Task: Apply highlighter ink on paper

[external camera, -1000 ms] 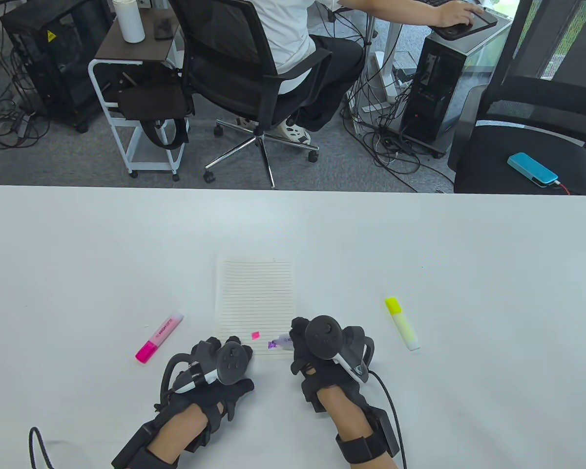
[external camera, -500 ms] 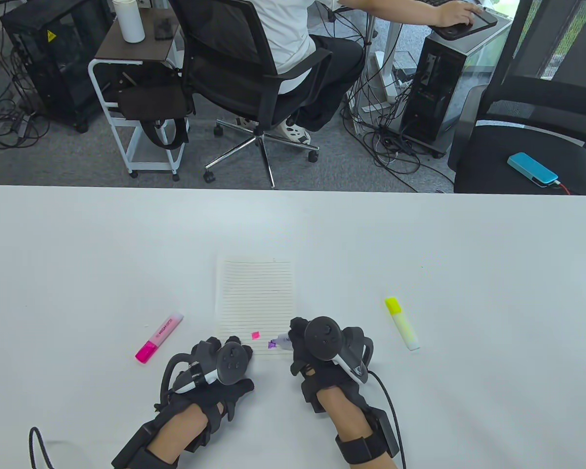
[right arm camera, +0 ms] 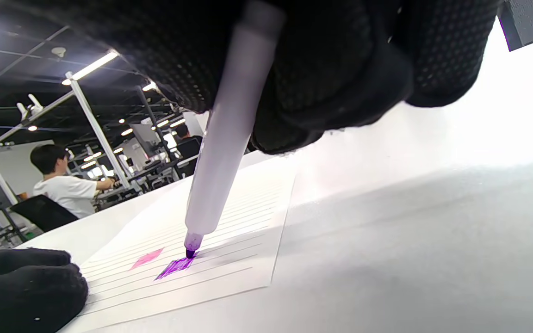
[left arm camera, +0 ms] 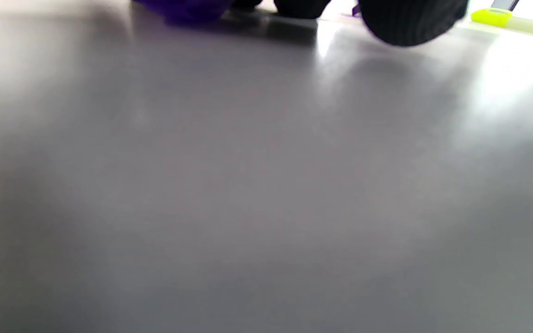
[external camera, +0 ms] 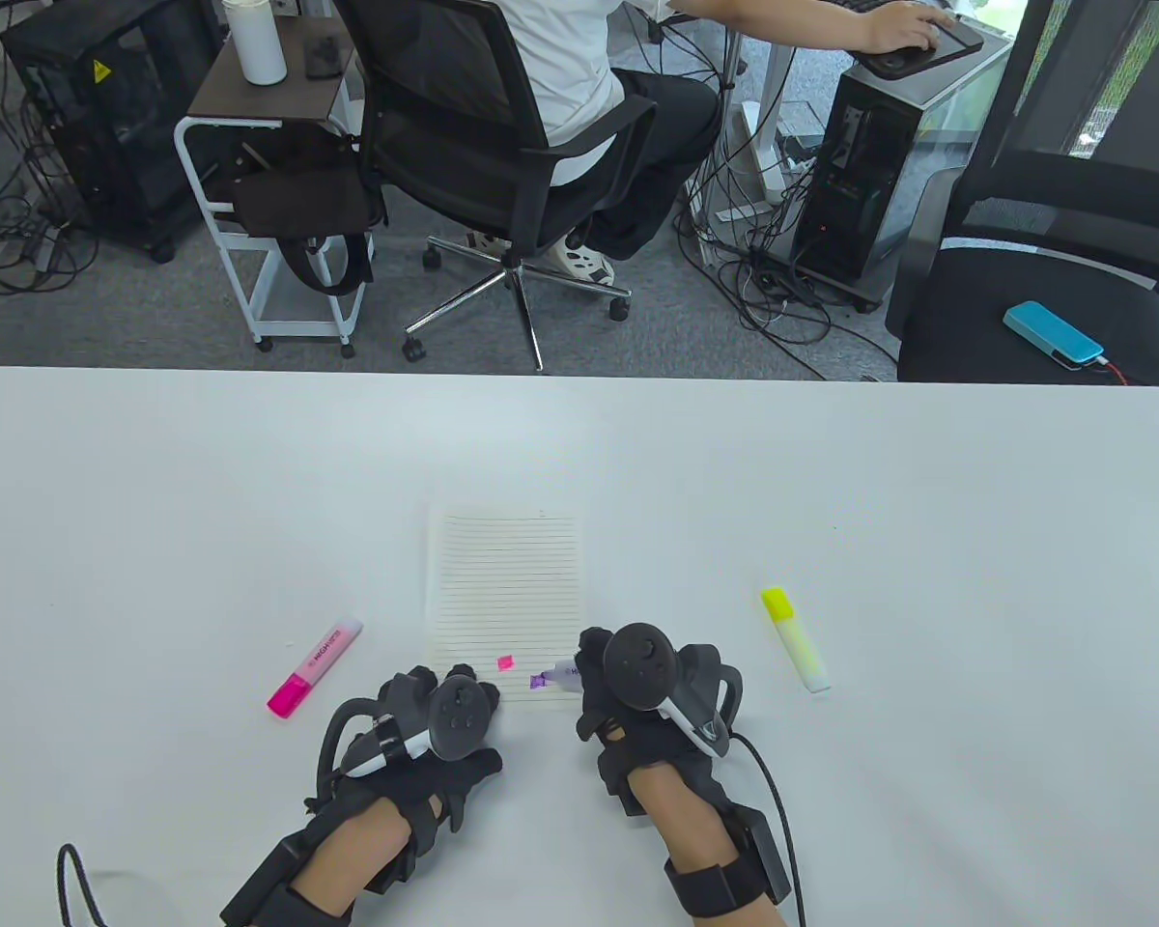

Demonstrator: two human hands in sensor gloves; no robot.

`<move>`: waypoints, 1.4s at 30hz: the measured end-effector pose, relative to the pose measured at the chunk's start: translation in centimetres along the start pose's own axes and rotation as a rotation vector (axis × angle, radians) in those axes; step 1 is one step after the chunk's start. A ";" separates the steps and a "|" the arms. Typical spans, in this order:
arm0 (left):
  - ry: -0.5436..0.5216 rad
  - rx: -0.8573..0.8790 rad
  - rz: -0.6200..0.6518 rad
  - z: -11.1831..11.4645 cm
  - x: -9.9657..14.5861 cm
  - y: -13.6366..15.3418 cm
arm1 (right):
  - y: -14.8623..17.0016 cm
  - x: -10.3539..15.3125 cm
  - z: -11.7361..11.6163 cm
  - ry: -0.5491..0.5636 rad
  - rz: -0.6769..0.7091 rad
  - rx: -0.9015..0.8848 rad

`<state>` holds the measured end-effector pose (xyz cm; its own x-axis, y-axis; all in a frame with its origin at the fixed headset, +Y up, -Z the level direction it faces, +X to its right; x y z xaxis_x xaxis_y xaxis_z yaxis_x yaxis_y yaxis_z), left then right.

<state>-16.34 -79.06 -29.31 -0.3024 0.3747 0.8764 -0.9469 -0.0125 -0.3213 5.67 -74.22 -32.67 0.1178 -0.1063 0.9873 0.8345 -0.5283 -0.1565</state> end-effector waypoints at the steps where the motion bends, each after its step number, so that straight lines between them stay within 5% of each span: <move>1: 0.000 0.001 0.000 0.0 0.0 0.0 | 0.0 0.0 -0.2 -0.016 -0.002 -0.017; 42: 0.001 0.001 -0.001 0.0 0.0 0.0 | 0.1 0.0 0.1 -0.018 -0.011 -0.018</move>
<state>-16.34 -79.08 -29.32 -0.3010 0.3755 0.8766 -0.9474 -0.0132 -0.3196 5.81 -74.15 -32.67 0.1185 -0.0848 0.9893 0.8261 -0.5444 -0.1456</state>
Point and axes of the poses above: the tracker on the back of each hand, its own y axis roughly to the little-finger side, its own x axis roughly from the fingertips to the wrist, z = x × y, the point moved 1 cm from there along -x, roughly from the wrist to the fingertips, and after that the axes turned 7 degrees about -x, right-handed, at the moved point
